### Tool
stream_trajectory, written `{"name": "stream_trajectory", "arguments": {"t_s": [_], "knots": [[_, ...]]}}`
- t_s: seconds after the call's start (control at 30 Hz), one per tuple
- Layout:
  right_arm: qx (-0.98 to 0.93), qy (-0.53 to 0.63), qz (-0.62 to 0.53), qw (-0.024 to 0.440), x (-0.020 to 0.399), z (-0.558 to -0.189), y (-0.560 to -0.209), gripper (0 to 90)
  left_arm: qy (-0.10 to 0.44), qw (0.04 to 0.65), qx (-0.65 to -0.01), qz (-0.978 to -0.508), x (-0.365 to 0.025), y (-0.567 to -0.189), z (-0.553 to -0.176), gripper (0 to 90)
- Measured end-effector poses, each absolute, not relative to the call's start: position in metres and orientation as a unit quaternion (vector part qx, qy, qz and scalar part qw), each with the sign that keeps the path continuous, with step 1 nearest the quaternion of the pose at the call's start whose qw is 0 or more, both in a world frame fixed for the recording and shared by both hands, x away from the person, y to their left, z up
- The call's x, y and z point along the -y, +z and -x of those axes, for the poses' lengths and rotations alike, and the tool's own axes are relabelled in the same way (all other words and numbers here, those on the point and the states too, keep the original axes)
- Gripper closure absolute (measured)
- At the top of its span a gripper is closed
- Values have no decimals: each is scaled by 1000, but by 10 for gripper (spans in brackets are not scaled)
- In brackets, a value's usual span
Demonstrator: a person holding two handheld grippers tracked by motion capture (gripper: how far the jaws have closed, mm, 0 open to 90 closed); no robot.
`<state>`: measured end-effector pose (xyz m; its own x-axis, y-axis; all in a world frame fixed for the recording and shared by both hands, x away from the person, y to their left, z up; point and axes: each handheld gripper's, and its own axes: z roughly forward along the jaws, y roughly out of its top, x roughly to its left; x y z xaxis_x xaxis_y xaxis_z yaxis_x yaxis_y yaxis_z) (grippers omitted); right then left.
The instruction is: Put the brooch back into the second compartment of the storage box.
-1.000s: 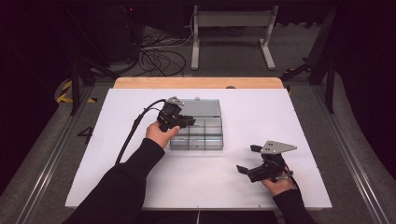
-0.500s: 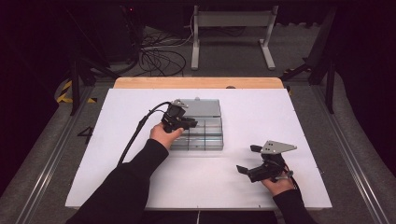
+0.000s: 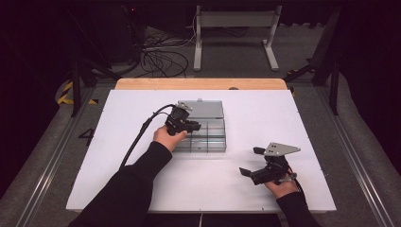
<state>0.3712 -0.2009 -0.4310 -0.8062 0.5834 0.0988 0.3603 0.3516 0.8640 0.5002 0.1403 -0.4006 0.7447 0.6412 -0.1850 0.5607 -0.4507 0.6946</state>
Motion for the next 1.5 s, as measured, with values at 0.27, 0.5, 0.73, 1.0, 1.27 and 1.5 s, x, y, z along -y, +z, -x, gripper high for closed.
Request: {"name": "stream_trajectory", "arguments": {"t_s": [0.27, 0.5, 0.73, 1.0, 1.27, 1.5], "knots": [[-815, 490, -288, 113, 201, -371, -431, 0, 53, 386, -353, -851, -140, -401, -500, 768], [-815, 489, -288, 112, 200, -371, -431, 0, 48, 393, -352, -848, -141, -401, -501, 694], [-815, 490, -288, 113, 200, -371, -431, 0, 46, 405, -348, -844, -143, -397, -499, 583], [-815, 491, -284, 115, 200, -371, -430, 0, 58, 432, -345, -831, -152, -381, -494, 396], [-816, 492, -281, 115, 200, -372, -430, 0, 80, 455, -337, -820, -162, -366, -485, 292], [-818, 489, -280, 116, 200, -372, -429, 0, 104, 457, -341, -815, -170, -357, -477, 219]]}}
